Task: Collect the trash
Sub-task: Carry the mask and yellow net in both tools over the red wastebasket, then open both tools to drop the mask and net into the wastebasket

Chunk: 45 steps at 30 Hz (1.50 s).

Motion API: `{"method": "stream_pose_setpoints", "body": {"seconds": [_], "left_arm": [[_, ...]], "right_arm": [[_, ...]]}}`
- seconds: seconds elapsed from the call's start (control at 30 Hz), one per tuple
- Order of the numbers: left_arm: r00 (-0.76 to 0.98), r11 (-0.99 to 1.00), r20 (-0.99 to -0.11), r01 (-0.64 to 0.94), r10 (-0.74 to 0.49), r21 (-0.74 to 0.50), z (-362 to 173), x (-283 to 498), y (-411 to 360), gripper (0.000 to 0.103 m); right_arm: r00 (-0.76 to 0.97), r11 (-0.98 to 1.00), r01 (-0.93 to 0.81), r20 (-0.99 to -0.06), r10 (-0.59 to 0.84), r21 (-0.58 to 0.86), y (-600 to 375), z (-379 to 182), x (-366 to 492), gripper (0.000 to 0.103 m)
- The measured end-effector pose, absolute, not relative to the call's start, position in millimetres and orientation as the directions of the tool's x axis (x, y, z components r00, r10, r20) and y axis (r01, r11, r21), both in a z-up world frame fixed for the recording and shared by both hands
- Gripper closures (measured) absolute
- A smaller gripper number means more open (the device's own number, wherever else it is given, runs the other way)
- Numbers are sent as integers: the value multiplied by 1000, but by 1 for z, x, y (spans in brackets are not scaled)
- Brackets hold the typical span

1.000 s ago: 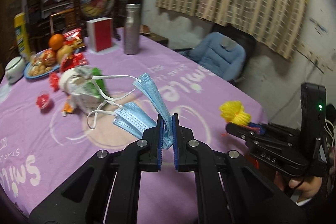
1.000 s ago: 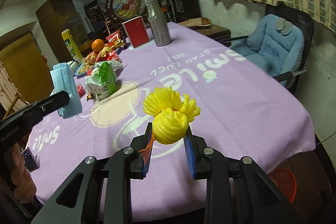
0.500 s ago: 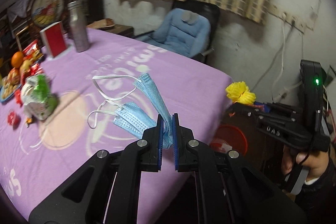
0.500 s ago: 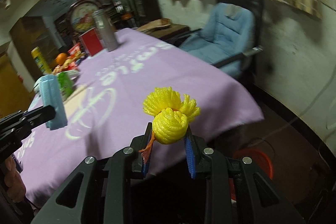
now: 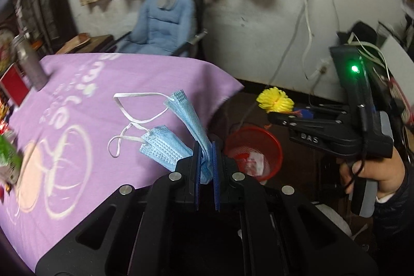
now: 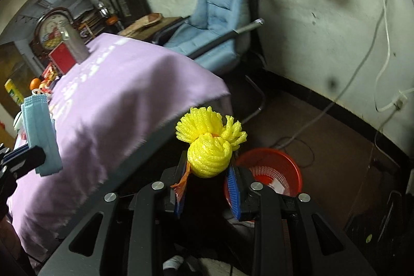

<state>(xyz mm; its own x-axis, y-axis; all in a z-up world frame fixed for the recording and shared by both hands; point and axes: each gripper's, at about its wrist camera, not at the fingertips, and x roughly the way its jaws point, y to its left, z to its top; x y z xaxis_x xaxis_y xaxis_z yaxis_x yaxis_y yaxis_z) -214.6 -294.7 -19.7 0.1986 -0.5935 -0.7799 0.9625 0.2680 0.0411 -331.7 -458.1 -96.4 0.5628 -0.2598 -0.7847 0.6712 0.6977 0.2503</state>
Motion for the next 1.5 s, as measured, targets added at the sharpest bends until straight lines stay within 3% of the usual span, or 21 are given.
{"method": "stream_pose_setpoints", "body": {"seconds": [0.87, 1.33, 1.5], "left_arm": [[49, 79, -946, 997, -319, 25, -167, -256, -406, 94], [-90, 35, -977, 995, -195, -99, -253, -252, -444, 94], [-188, 119, -973, 972, -131, -204, -286, -241, -472, 94]], "right_arm": [[373, 519, 823, -908, -189, 230, -521, -225, -386, 75], [303, 442, 860, -952, -40, 255, -536, -316, -394, 75], [317, 391, 872, -948, 8, 295, -548, -343, -391, 75]]}}
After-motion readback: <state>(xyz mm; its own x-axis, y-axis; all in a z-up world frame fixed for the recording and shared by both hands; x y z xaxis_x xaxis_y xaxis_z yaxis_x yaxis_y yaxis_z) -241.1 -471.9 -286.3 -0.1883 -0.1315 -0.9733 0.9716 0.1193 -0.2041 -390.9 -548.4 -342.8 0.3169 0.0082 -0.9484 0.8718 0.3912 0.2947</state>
